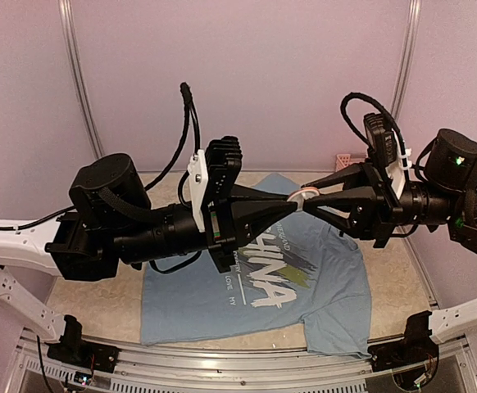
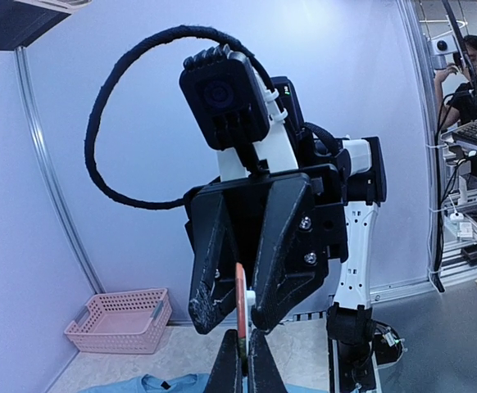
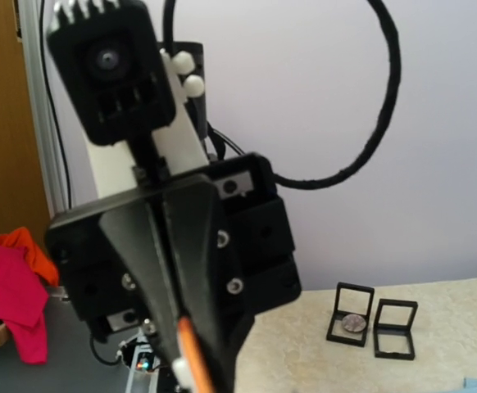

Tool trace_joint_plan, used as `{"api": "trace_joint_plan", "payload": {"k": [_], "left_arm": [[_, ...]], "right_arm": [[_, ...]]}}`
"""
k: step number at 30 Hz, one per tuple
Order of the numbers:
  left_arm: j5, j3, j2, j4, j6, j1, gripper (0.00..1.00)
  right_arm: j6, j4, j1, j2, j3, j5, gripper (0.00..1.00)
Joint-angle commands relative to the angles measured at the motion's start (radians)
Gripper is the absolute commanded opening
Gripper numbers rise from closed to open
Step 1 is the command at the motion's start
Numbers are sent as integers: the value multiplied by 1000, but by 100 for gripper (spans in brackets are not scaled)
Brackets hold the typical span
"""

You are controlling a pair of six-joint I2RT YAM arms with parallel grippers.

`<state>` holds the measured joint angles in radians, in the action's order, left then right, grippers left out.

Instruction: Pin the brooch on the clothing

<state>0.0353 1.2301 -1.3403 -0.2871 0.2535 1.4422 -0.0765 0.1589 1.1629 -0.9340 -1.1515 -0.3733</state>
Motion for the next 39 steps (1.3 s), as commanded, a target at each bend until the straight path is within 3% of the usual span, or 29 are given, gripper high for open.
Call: {"api": "trace_joint_plan", "payload": {"k": [1, 10, 15, 24, 28, 32, 34, 36, 39], "left_arm": [[-50, 35, -12, 31, 37, 24, 0], [-111, 57, -27, 75, 95, 61, 0], [-102, 51, -22, 69, 100, 69, 0], [100, 6, 42, 51, 142, 57, 0], [152, -16, 71, 67, 156, 51, 0], [204, -24, 101, 104, 172, 49, 0], [202, -21, 110, 131, 178, 49, 0], [201, -14, 116, 155, 181, 49, 0], [204, -10, 121, 177, 180, 50, 0]], "right_arm": [[-20, -29, -3, 17, 11, 74, 19], [-33, 13, -3, -14, -12, 132, 16], [-22, 40, -4, -22, -22, 135, 23], [191, 345, -3, -55, -80, -116, 69], [215, 300, -3, 11, -59, -152, 77], [202, 232, -3, 55, -54, -36, 72], [168, 168, -3, 51, -52, 98, 53], [167, 143, -4, 19, -73, 134, 36], [187, 141, -3, -52, -127, 78, 30]]}}
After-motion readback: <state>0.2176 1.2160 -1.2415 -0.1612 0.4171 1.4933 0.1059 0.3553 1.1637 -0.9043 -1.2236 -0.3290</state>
